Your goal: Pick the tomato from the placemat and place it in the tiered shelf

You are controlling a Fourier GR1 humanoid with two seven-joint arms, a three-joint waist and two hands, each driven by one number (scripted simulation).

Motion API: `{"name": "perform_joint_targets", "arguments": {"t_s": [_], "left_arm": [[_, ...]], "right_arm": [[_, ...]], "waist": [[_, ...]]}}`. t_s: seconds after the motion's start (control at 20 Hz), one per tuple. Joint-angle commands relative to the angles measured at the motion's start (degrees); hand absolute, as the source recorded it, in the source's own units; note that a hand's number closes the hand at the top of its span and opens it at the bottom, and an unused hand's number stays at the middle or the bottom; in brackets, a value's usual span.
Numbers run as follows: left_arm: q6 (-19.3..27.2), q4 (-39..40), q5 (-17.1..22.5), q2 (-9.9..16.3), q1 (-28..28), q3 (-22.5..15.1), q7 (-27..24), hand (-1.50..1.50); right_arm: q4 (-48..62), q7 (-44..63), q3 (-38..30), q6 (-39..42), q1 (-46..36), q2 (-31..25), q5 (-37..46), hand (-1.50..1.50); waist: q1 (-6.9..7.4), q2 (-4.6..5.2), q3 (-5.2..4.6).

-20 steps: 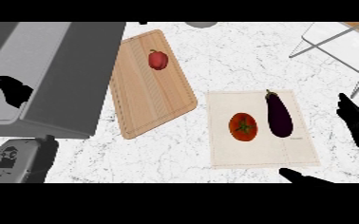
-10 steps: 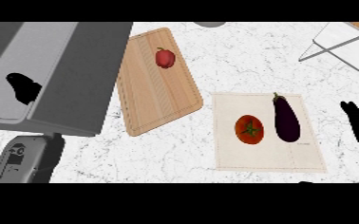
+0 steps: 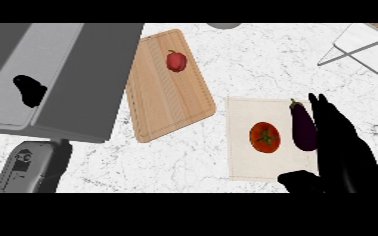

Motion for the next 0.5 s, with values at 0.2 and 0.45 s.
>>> {"name": "perform_joint_targets", "arguments": {"t_s": [0.2,0.45], "left_arm": [[-0.3,0.79,-0.47,0.63,0.44,0.66,-0.6,0.0],[0.61,-0.07,-0.41,0.7,-0.31,1.16,1.52,0.0]], "right_arm": [[9.13,16.55,6.65,10.79,-6.42,11.35,7.34,-1.5],[15.13,15.67,4.86,13.56,-8.88,17.07,9.59,-1.5]], "waist": [[-1.42,-0.28,0.16],[-1.72,-0.37,0.28]]}}
